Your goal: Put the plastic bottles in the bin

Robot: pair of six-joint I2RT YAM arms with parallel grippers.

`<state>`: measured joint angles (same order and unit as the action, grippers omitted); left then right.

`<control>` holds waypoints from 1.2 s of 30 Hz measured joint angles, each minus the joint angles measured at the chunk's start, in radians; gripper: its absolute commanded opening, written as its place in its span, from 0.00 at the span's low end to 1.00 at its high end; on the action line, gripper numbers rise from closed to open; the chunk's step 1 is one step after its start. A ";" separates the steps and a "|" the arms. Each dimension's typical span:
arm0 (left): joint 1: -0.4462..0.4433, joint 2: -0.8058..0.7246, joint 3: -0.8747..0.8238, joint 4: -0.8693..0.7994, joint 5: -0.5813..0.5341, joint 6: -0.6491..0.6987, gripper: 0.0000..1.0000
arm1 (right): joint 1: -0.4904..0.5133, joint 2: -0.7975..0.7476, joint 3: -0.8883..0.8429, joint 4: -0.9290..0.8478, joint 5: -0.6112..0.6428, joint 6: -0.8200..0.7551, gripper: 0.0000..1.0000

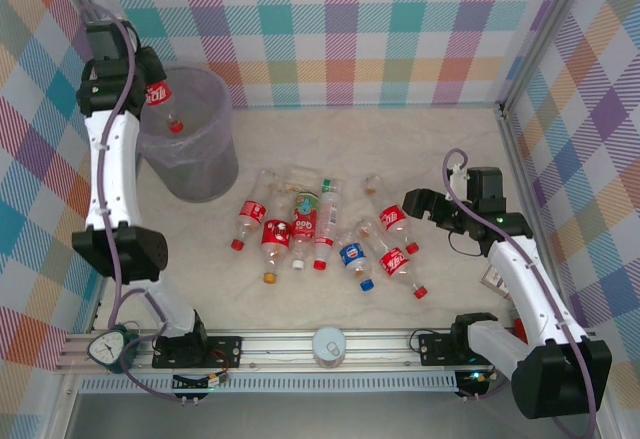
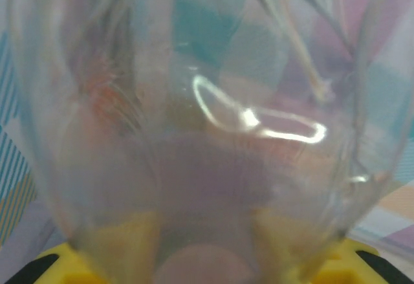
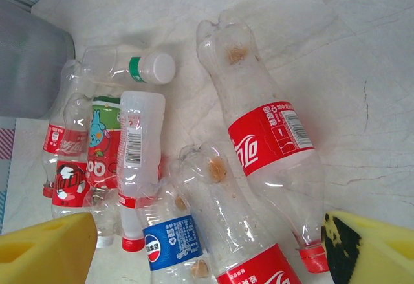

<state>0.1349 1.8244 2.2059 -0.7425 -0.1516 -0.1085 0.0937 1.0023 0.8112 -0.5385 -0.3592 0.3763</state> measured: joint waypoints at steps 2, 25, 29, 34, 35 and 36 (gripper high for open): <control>0.000 0.061 0.041 -0.050 0.003 0.033 0.00 | 0.000 -0.006 0.000 -0.005 0.003 0.000 0.89; 0.000 0.262 0.042 -0.276 0.212 0.224 0.00 | 0.000 -0.013 -0.028 -0.002 0.007 0.000 0.89; 0.000 0.265 0.020 -0.276 0.245 0.226 0.00 | 0.000 -0.013 -0.028 -0.001 0.006 0.001 0.89; -0.014 0.288 -0.002 -0.274 0.275 0.224 0.00 | 0.000 -0.013 -0.034 -0.001 0.006 0.001 0.89; -0.018 0.293 -0.011 -0.269 0.279 0.220 0.00 | 0.000 -0.013 -0.034 -0.001 0.006 0.001 0.89; -0.022 0.296 -0.023 -0.264 0.284 0.217 0.00 | 0.000 -0.013 -0.034 0.000 0.006 0.001 0.89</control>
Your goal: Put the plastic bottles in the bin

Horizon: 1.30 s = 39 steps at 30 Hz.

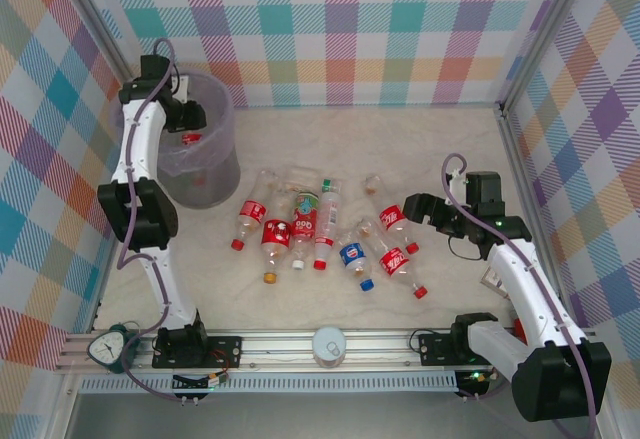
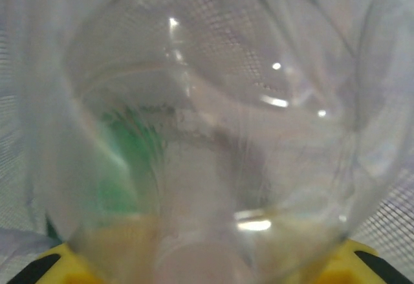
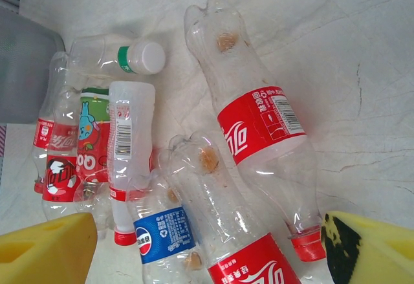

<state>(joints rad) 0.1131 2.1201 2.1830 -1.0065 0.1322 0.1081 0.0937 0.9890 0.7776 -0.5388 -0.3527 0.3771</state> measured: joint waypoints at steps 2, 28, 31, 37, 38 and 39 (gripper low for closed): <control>-0.011 0.001 -0.032 0.012 0.003 -0.011 0.00 | 0.000 0.000 0.000 0.000 0.000 0.000 0.89; -0.099 -0.060 -0.255 0.117 0.024 -0.071 0.80 | 0.000 0.037 0.000 0.008 0.000 0.000 0.90; -0.103 -0.077 -0.241 0.087 0.024 -0.065 0.83 | 0.000 0.050 0.000 0.013 0.000 0.000 0.89; -0.105 -0.127 -0.215 0.063 0.024 -0.063 0.84 | 0.005 0.098 0.000 0.023 0.021 0.000 0.89; -0.105 -0.137 -0.215 0.061 0.024 -0.062 0.84 | 0.010 0.109 0.000 0.024 0.030 -0.001 0.89; -0.105 -0.144 -0.214 0.059 0.024 -0.063 0.86 | 0.016 0.120 0.000 0.025 0.039 -0.001 0.88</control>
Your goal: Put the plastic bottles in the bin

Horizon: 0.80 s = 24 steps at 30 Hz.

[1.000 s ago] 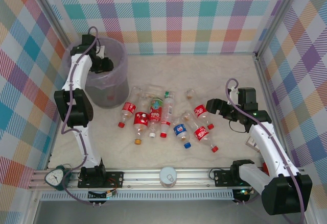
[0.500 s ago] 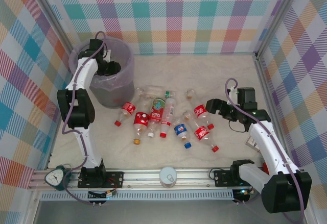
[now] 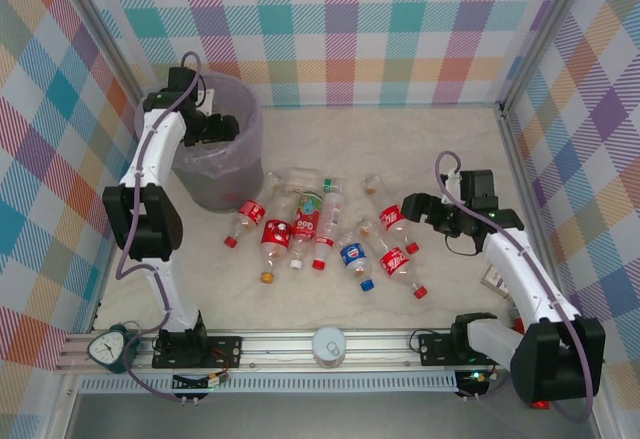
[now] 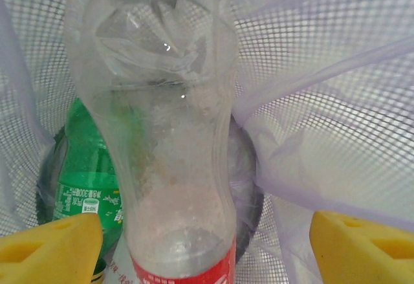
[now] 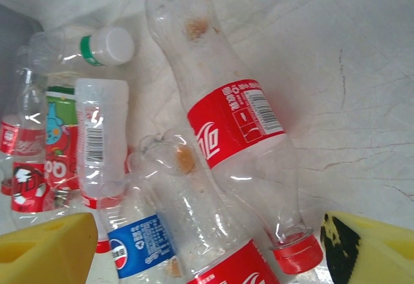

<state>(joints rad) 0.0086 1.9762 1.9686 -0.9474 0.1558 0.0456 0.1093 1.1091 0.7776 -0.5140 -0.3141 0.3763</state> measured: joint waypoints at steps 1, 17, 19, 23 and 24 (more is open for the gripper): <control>0.000 -0.010 0.001 -0.006 -0.001 0.002 0.88 | 0.010 0.014 0.000 0.002 0.012 0.000 0.88; -0.063 -0.509 -0.321 0.073 -0.052 -0.100 1.00 | 0.115 0.393 0.092 0.018 0.146 -0.041 0.93; -0.109 -0.521 -0.342 0.094 -0.053 -0.131 1.00 | 0.115 0.418 0.093 0.028 0.148 -0.042 0.95; -0.158 -0.519 -0.343 0.114 -0.062 -0.169 1.00 | 0.115 0.462 0.093 0.050 0.147 -0.041 0.96; -0.158 -0.520 -0.341 0.114 -0.070 -0.170 1.00 | 0.115 0.475 0.093 0.054 0.146 -0.041 0.95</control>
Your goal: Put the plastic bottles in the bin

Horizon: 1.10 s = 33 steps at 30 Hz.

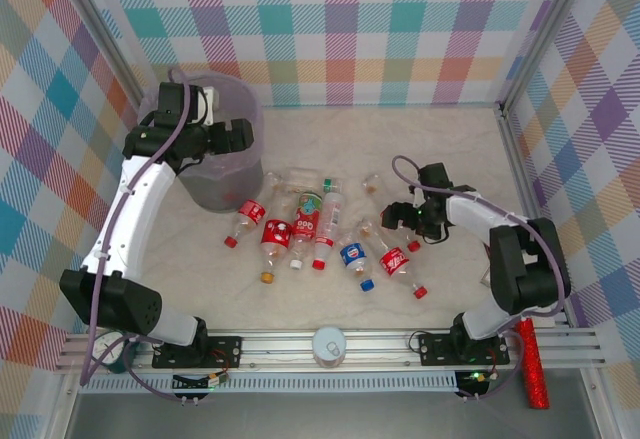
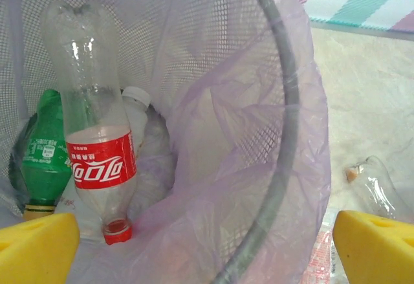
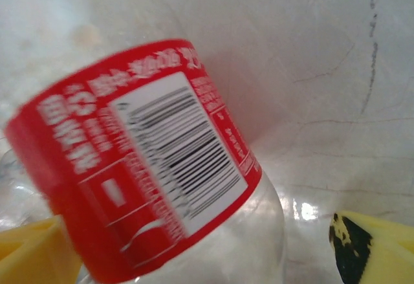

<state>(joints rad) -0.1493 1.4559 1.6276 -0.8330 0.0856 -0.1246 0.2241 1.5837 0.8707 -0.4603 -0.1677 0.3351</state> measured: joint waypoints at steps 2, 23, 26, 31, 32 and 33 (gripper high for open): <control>0.000 0.000 0.008 -0.002 -0.031 0.001 1.00 | 0.000 0.024 0.002 0.008 0.008 0.000 0.93; -0.367 -0.043 0.148 0.028 -0.185 -0.045 0.98 | -0.002 0.032 0.013 -0.004 0.051 0.002 0.50; -0.423 -0.035 0.085 0.088 -0.158 -0.082 0.98 | -0.015 -0.005 0.013 -0.012 0.033 -0.011 0.49; -0.469 0.034 -0.002 0.216 -0.065 -0.174 0.98 | -0.065 -0.135 0.013 -0.027 -0.019 -0.023 0.46; -0.476 0.059 -0.009 0.242 -0.050 -0.193 0.99 | -0.074 -0.163 0.012 -0.026 -0.034 -0.023 0.45; -0.485 0.080 -0.018 0.272 -0.036 -0.214 0.99 | -0.082 -0.186 0.009 -0.024 -0.047 -0.021 0.44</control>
<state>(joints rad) -0.6346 1.5364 1.6100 -0.5610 0.0494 -0.3382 0.1425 1.3975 0.8799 -0.4847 -0.2146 0.3138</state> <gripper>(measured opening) 0.983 0.580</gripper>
